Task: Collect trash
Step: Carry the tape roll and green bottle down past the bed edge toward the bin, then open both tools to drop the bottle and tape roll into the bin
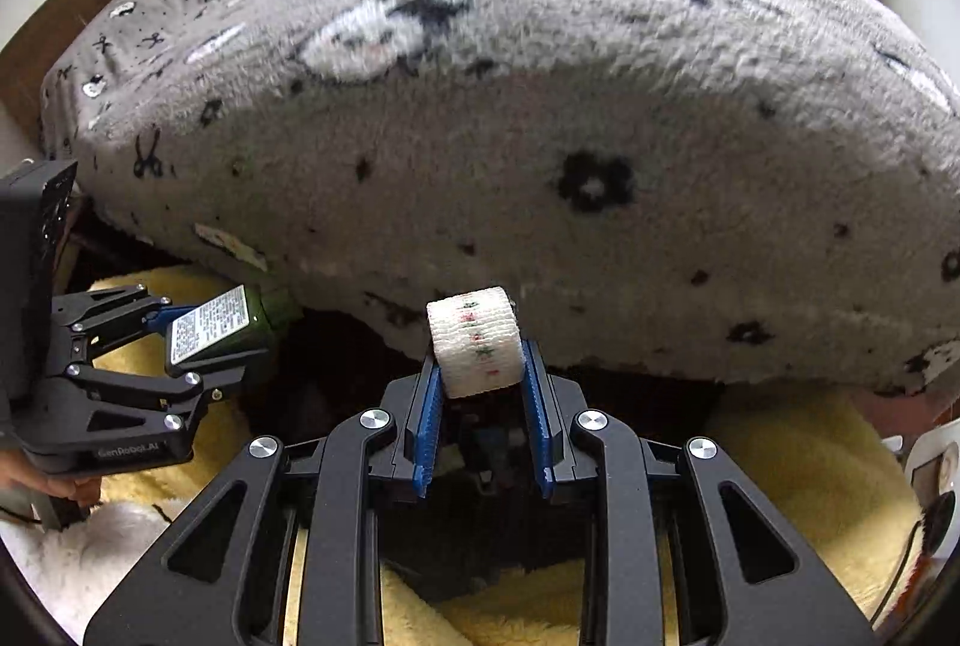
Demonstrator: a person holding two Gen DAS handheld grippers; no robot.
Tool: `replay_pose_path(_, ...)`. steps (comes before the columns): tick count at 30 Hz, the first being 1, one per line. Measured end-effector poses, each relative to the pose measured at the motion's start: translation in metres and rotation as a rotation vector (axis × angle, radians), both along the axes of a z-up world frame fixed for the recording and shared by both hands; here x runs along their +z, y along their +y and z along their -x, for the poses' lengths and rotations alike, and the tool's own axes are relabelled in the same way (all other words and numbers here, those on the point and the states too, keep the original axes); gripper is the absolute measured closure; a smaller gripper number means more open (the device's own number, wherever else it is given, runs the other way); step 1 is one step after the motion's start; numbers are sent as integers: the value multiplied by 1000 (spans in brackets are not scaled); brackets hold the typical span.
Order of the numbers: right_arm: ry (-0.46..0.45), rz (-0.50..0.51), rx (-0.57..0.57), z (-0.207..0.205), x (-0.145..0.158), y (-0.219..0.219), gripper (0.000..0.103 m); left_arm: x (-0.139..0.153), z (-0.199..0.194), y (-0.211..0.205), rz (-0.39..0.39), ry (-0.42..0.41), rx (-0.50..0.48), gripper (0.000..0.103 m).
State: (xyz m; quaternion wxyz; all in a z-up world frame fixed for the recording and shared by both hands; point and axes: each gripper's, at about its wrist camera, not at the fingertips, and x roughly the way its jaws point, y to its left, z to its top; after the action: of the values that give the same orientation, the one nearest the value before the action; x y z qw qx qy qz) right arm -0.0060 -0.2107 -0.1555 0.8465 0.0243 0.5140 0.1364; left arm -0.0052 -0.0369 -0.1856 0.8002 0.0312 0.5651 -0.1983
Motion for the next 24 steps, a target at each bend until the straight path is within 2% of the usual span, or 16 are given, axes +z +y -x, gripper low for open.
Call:
replay_pose_path(11, 171, -11, -3, -8, -57, 10, 77, -65, -8, -5, 2, 176, -7, 51)
replay_pose_path(17, 275, -70, -5, -15, -87, 18, 77, -97, -13, -15, -14, 273, -27, 51)
replay_pose_path(24, 320, -63, 13, -13, -100, 31, 77, -111, -19, -26, -40, 303, -45, 51)
